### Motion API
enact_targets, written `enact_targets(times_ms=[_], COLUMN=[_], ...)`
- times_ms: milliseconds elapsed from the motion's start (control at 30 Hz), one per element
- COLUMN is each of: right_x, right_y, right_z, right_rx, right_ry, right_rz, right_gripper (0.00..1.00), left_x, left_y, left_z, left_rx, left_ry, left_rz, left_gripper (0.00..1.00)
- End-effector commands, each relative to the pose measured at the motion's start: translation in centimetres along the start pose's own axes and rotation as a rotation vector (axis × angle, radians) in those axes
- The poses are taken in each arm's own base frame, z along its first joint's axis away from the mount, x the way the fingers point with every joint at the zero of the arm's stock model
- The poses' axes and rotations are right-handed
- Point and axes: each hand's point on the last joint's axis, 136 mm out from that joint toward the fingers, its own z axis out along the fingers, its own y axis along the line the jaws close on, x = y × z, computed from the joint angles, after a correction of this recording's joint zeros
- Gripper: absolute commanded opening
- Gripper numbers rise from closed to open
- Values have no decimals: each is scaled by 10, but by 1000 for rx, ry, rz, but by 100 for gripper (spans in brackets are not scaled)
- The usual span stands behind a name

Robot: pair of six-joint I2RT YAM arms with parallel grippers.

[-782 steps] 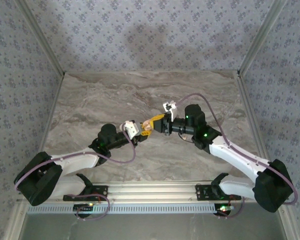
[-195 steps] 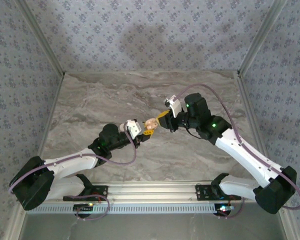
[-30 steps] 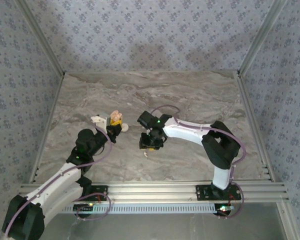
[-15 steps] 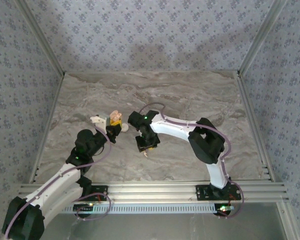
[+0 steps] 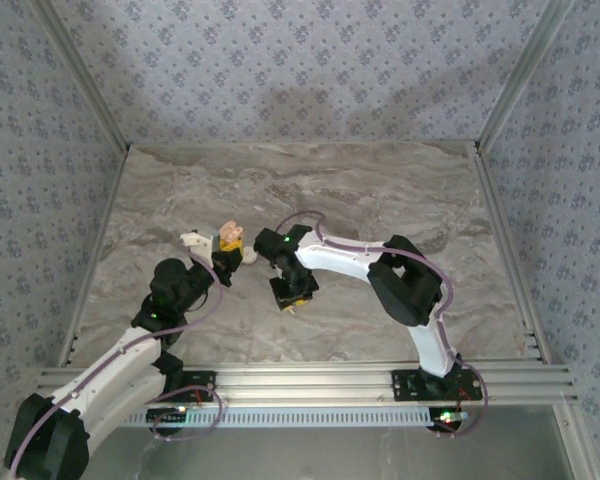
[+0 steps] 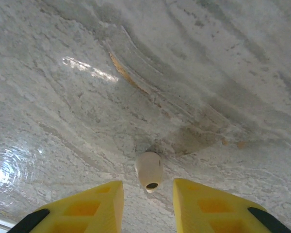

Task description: Insert the wireless bluetooth earbuds into the charging case

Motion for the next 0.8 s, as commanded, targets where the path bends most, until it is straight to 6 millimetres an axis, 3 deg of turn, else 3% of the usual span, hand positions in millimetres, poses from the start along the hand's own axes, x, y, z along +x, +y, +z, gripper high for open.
enact_targets(times_ms=[0,467,767], right_x=[2,-6,-20], right_y=[4,2,-7], right_z=[4,16,-7], right_rx=[0,-15,-47], right_ry=[30,19,-119], right_rz=[-14,-8,25], right_gripper=[33,25,21], left_x=[-10,-6,-1], left_y=[-1,-1,-6], left_z=[-2,-2,-1], left_rx=[4,7,37], left_ry=[-31,-11,11], left_rz=[15,29,43], left_gripper=[12,12,12])
